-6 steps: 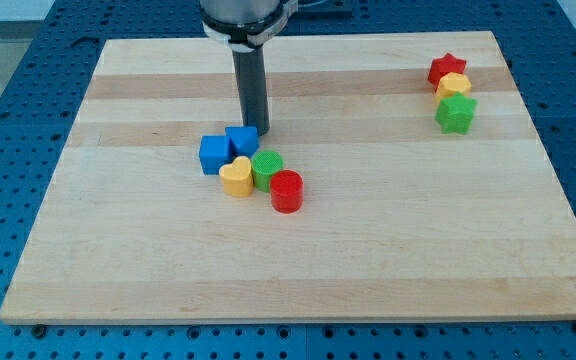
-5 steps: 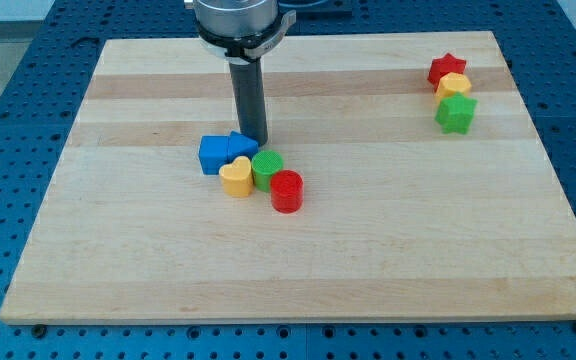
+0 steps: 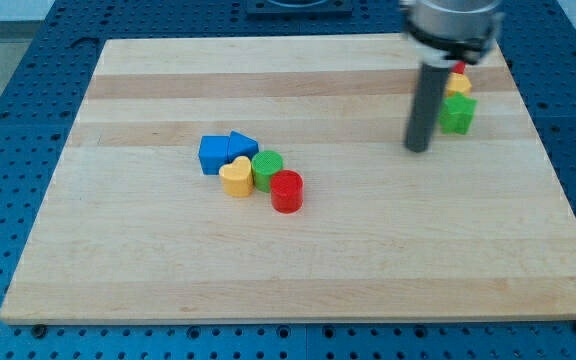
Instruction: Push the green star a bit left
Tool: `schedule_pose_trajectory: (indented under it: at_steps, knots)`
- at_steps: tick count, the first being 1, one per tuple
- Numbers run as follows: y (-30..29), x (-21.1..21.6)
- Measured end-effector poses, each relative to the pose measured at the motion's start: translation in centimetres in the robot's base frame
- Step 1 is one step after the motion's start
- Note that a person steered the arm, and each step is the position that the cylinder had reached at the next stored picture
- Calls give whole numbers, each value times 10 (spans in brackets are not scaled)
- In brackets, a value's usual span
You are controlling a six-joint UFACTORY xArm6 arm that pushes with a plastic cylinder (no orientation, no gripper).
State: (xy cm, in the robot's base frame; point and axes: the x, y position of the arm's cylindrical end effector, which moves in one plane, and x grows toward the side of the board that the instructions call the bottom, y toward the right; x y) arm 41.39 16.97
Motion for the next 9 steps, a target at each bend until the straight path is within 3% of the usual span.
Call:
schedule_pose_trajectory:
  at_steps: [1, 2, 7, 9]
  knots:
    - [70, -5]
    - [84, -29]
    - [-36, -47]
    - [9, -51]
